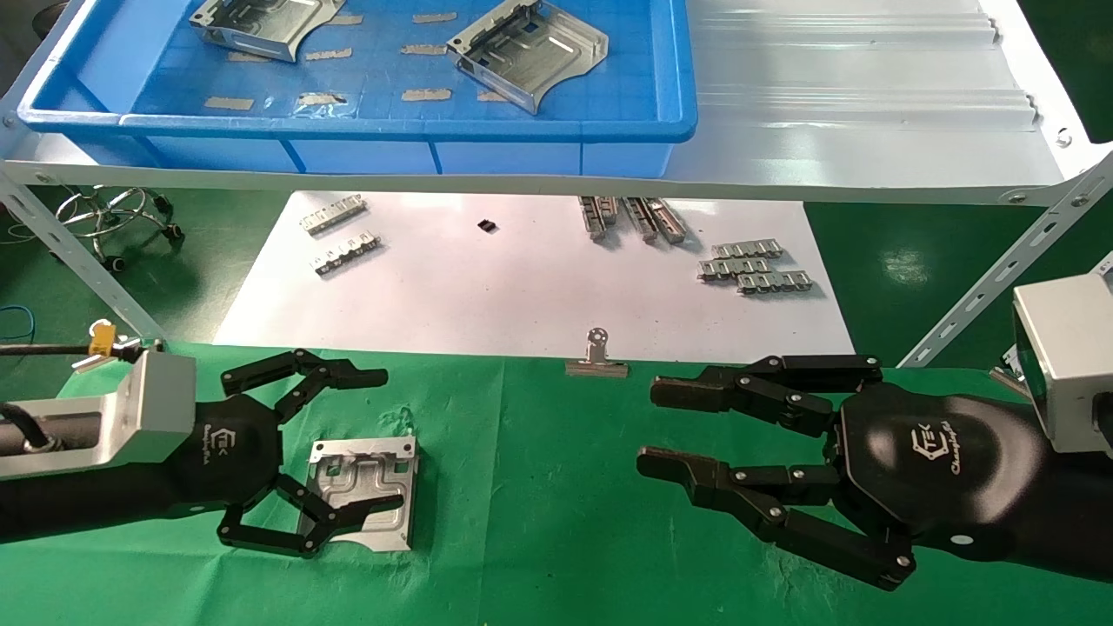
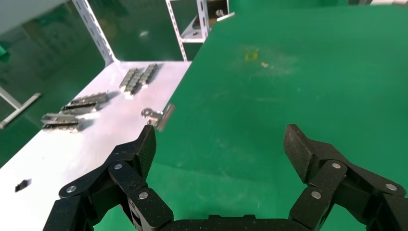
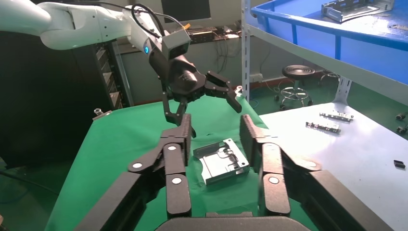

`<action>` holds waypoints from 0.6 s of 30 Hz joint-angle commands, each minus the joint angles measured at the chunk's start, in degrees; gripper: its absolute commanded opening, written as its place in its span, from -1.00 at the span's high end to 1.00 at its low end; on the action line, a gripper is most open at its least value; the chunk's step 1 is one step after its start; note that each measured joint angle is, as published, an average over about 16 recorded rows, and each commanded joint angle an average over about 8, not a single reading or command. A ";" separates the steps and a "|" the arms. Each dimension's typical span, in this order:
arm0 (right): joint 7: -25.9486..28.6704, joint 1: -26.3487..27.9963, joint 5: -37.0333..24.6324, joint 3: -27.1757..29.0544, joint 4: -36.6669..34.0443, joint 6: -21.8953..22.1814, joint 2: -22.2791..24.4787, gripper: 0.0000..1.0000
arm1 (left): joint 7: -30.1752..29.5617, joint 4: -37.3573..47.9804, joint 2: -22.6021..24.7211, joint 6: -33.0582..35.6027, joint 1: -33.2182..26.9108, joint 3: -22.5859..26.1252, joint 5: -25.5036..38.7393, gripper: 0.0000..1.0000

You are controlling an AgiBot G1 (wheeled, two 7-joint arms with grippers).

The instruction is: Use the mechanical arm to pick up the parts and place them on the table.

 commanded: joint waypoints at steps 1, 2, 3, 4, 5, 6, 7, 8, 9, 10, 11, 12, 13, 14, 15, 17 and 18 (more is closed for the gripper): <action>0.00 0.00 0.00 0.00 0.00 0.00 0.00 -1.00 | -1.44 -1.20 -0.18 0.18 0.61 -0.91 -0.44 -1.00; 0.00 0.00 0.00 0.00 0.00 0.00 0.00 -1.00 | -2.14 -1.77 -0.26 0.26 0.90 -1.35 -0.65 -1.00; 0.00 0.00 0.00 0.00 0.00 0.00 0.00 -1.00 | -2.86 -2.37 -0.35 0.35 1.20 -1.80 -0.87 -1.00; 0.00 0.00 0.00 0.00 0.00 0.00 0.00 -1.00 | -3.58 -2.97 -0.44 0.44 1.51 -2.26 -1.09 -1.00; 0.00 0.00 0.00 0.00 0.00 0.00 0.00 -1.00 | -4.27 -3.54 -0.52 0.52 1.80 -2.69 -1.30 -1.00; 0.00 0.00 0.00 0.00 0.00 0.00 0.00 -1.00 | -4.99 -4.14 -0.61 0.61 2.10 -3.14 -1.52 -1.00; 0.00 0.00 0.00 0.00 0.00 0.00 0.00 -1.00 | -5.71 -4.73 -0.70 0.70 2.40 -3.59 -1.73 -1.00; 0.00 0.00 0.00 0.00 0.00 0.00 0.00 -1.00 | -6.40 -5.31 -0.78 0.78 2.69 -4.03 -1.95 -1.00; 0.00 0.00 0.00 0.00 0.00 0.00 0.00 -1.00 | -7.13 -5.92 -0.87 0.87 3.00 -4.49 -2.17 -1.00; 0.00 0.00 0.00 0.00 0.00 0.00 0.00 -1.00 | -7.86 -6.52 -0.96 0.96 3.31 -4.95 -2.39 -1.00; 0.00 0.00 0.00 0.00 0.00 0.00 0.00 -1.00 | -8.55 -7.09 -1.04 1.05 3.60 -5.39 -2.60 -1.00; 0.00 0.00 0.00 0.00 0.00 0.00 0.00 -1.00 | -9.28 -7.69 -1.13 1.14 3.90 -5.84 -2.82 -1.00; 0.00 0.00 0.00 0.00 0.00 0.00 0.00 -1.00 | -10.00 -8.29 -1.22 1.22 4.21 -6.30 -3.04 -1.00; 0.00 0.00 0.00 0.00 0.00 0.00 0.00 -1.00 | -10.69 -8.87 -1.30 1.31 4.50 -6.73 -3.25 -1.00; 0.00 0.00 0.00 0.00 0.00 0.00 0.00 -1.00 | -11.41 -9.46 -1.39 1.40 4.80 -7.18 -3.46 -1.00; 0.00 0.00 0.00 0.00 0.00 0.00 0.00 -1.00 | -12.82 -10.63 -1.56 1.57 5.39 -8.07 -3.89 -1.00; 0.00 0.00 0.00 0.00 0.00 0.00 0.00 -1.00 | -13.54 -11.23 -1.65 1.66 5.70 -8.53 -4.11 -1.00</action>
